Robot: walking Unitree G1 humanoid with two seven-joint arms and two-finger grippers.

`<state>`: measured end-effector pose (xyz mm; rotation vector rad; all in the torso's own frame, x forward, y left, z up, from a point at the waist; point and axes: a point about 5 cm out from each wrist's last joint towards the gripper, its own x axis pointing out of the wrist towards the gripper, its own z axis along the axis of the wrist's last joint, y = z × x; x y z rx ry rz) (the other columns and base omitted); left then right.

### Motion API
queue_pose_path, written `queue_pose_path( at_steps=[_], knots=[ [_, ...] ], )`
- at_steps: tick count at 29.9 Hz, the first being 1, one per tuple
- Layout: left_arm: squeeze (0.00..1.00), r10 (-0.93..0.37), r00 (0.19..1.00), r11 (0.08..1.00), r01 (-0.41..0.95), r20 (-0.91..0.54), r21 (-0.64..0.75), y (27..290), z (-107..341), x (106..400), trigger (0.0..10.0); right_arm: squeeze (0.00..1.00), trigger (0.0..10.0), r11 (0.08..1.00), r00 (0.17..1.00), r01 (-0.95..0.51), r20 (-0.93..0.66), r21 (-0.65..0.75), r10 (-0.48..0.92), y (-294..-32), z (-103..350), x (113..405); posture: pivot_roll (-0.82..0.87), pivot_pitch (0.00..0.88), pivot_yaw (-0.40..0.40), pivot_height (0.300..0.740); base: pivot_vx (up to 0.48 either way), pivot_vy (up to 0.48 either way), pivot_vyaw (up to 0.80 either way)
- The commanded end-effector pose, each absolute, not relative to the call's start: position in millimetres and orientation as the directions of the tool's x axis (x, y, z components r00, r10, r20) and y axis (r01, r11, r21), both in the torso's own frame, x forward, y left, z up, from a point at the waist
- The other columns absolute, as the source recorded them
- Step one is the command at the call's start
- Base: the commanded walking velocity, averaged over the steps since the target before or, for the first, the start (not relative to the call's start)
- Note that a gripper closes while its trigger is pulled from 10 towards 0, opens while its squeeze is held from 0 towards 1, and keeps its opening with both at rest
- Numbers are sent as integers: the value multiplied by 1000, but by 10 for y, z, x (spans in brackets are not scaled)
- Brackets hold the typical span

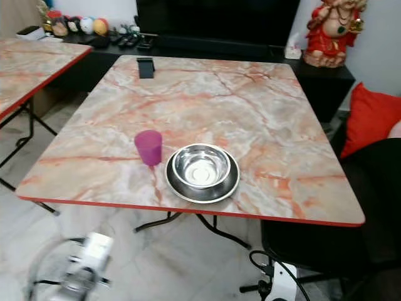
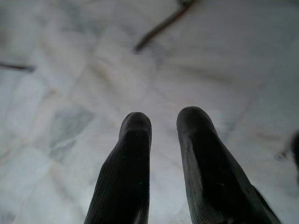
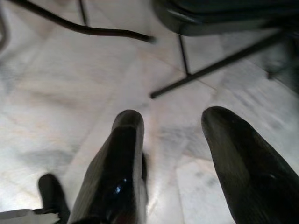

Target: Setting the table

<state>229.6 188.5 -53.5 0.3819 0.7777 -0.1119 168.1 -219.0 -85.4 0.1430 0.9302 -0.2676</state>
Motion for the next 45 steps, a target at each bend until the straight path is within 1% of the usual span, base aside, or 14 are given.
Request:
queue_pose_path(
  at_steps=[1,2,5,8,9,13,16,17,18,19,20,21,34,45],
  knots=[
    [0,45,709,917,251,-704,311,1926,-527,2309,10000,0,10000,953,561,304,-810,9,-172,-2206,-855,1674,52,0,-40,740,0,0,0],
    [0,44,691,928,238,-721,286,1874,-570,2271,10000,0,10000,952,561,306,-810,9,-173,-2210,-855,1672,55,0,-47,740,0,0,0],
    [0,34,677,925,258,-735,281,1842,-610,2231,10000,0,10000,953,559,304,-811,6,-173,-2214,-855,1671,56,0,-50,740,0,0,0],
    [0,33,680,930,248,-733,272,1842,-605,2241,10000,0,10000,953,557,303,-812,1,-176,-2217,-855,1670,56,0,-50,740,0,0,0],
    [0,33,692,929,245,-721,278,1861,-586,2265,10000,0,10000,951,557,309,-811,2,-179,-2214,-855,1671,51,0,-44,740,0,0,0],
    [0,62,701,943,192,-710,272,1926,-560,2291,10000,0,10000,950,557,313,-810,1,-183,-2214,-855,1672,48,0,-42,740,0,0,0],
    [0,123,675,971,69,-727,229,2012,-586,2247,10000,0,10000,949,553,315,-812,-4,-187,-2213,-855,1673,45,0,-40,740,0,0,0],
    [0,123,675,971,69,-727,229,2012,-586,2247,10000,0,10000,949,553,315,-812,-4,-187,-2213,-855,1673,45,0,-40,740,0,0,0],
    [0,138,667,975,37,-732,217,2031,-593,2235,10000,0,10000,949,553,315,-812,-4,-187,-2211,-856,1674,33,0,-33,740,0,0,0],
    [0,161,650,982,-32,-743,186,2061,-609,2205,10000,0,10000,948,552,319,-813,-4,-189,-2209,-857,1672,30,0,-31,740,0,0,0],
    [0,161,650,982,-32,-743,186,2061,-609,2205,10000,0,10000,948,552,319,-813,-4,-189,-2209,-857,1672,30,0,-31,740,0,0,0],
    [0,170,637,985,-75,-752,159,2072,-624,2182,10000,0,10000,946,549,324,-813,-4,-191,-2207,-859,1668,26,0,-29,740,0,0,0],
    [0,141,633,990,-101,-761,99,2031,-627,2196,10000,0,10000,947,545,321,-819,8,-178,-2194,-867,1659,26,0,-34,740,0,0,0],
    [0,150,614,988,-114,-775,102,2029,-667,2130,10000,0,10000,952,540,307,-824,2,-172,-2203,-870,1650,29,0,-36,740,0,302,0]
  ],
)
